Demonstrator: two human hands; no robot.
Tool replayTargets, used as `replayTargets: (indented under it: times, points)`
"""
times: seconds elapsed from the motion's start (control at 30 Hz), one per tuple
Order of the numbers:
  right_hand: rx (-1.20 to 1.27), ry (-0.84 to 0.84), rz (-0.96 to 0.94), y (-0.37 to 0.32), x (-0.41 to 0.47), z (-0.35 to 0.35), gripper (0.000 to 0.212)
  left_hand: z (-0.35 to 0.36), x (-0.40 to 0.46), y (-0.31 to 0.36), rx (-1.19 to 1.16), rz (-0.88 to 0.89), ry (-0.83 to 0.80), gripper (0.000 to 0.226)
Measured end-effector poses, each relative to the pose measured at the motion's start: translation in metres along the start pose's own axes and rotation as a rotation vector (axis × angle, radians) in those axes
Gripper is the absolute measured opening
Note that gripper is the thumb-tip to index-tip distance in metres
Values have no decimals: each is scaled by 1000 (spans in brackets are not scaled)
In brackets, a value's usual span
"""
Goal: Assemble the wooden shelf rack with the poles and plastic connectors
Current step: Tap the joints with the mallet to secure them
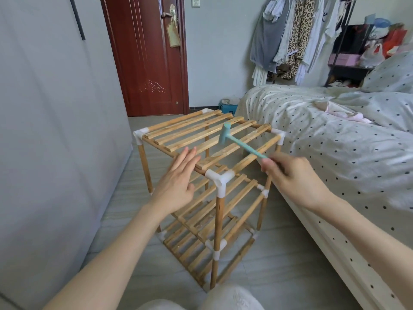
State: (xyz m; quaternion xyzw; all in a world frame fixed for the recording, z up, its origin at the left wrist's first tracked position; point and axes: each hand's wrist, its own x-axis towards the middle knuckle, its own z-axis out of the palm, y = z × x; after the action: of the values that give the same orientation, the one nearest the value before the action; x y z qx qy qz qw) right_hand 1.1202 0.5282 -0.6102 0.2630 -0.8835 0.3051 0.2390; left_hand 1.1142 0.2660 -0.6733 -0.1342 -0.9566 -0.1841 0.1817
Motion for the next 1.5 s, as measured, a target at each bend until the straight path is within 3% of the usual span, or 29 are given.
replayTargets:
  times: [0.07, 0.1, 0.13, 0.2, 0.23, 0.27, 0.33, 0.37, 0.4, 0.47, 0.5, 0.53, 0.6, 0.63, 0.67, 0.73, 0.77, 0.8, 0.9, 1.0, 1.07, 1.13, 1.17, 1.23, 1.27, 1.33, 1.4, 1.43, 1.5]
  points:
    - [107, 272, -4, -9, -6, -7, 23, -1, -1, 2, -3, -4, -3, 73]
    - [131, 301, 23, -9, -12, -7, 24, -1, 0, 3, -4, -6, -5, 73]
    - [95, 196, 57, -11, -20, -3, 25, -2, 0, 3, -2, -4, -10, 72]
    - [-30, -293, 104, -8, -37, 9, 25, -1, 1, 1, 27, 15, -18, 72]
    - [-2, -345, 109, -6, -40, 10, 24, 0, 1, 0, 41, 21, -14, 73]
    - [56, -282, 117, -4, -36, 7, 25, 1, 0, 0, 47, 23, -5, 73]
    - [236, 125, 98, -12, -33, -1, 26, 2, 0, 0, 40, 19, 10, 73]
    - [260, 188, 87, -11, -33, -1, 26, 3, 1, 0, 35, 20, 13, 73]
    - [220, 115, 85, -16, -35, -1, 26, 3, 1, 0, 35, 20, 13, 73]
    - [-3, -282, 48, -12, -45, 7, 29, 3, 1, 0, 44, 13, 16, 74]
    - [7, -304, 28, -10, -47, 7, 33, 4, 0, 0, 44, 12, 18, 74]
    - [3, -288, 27, -5, -43, 2, 34, 4, 0, 0, 39, 16, 24, 74]
    - [183, 82, 43, -12, -40, -6, 29, 4, -1, 1, 28, 23, 33, 73]
    - [202, 150, 33, -11, -42, -5, 26, 3, -1, 2, 24, 25, 35, 73]
    - [143, 73, 22, -14, -44, -4, 25, 3, -1, 2, 25, 25, 32, 73]
    - [-12, -281, 23, -12, -54, 0, 27, 2, -1, 1, 30, 19, 29, 74]
    - [19, -283, 21, -9, -54, -3, 30, 3, -2, 1, 30, 20, 30, 74]
    - [23, -243, 29, -5, -47, -9, 31, 3, -1, 0, 29, 24, 34, 74]
    - [224, 140, 28, -11, -43, -16, 33, 3, -1, 1, 23, 27, 36, 74]
    - [-19, -272, 12, -14, -58, -2, 32, 2, -1, 2, 25, 16, 21, 74]
    - [12, -177, 16, -9, -49, -9, 35, 2, -1, 1, 22, 22, 20, 74]
    - [159, 120, 28, -18, -41, -14, 31, 2, -2, 1, 16, 25, 17, 74]
    - [177, 119, 8, -21, -41, -12, 30, 2, -1, 1, 16, 28, 20, 74]
    - [-9, -244, 28, -21, -49, -3, 29, 2, -1, -1, 27, 30, 22, 74]
    - [-29, -312, 48, -19, -53, 2, 29, 2, -2, -2, 29, 30, 17, 74]
    - [17, -212, 48, -15, -45, -9, 32, 4, -2, -4, 23, 34, 21, 74]
    - [110, 99, 36, -17, -41, -12, 30, 4, -2, -3, 16, 32, 18, 73]
    - [91, 101, 29, -19, -43, -12, 28, 4, -1, -2, 18, 30, 15, 73]
    - [-116, -226, 78, -18, -53, -6, 26, 3, -2, -2, 17, 25, 9, 73]
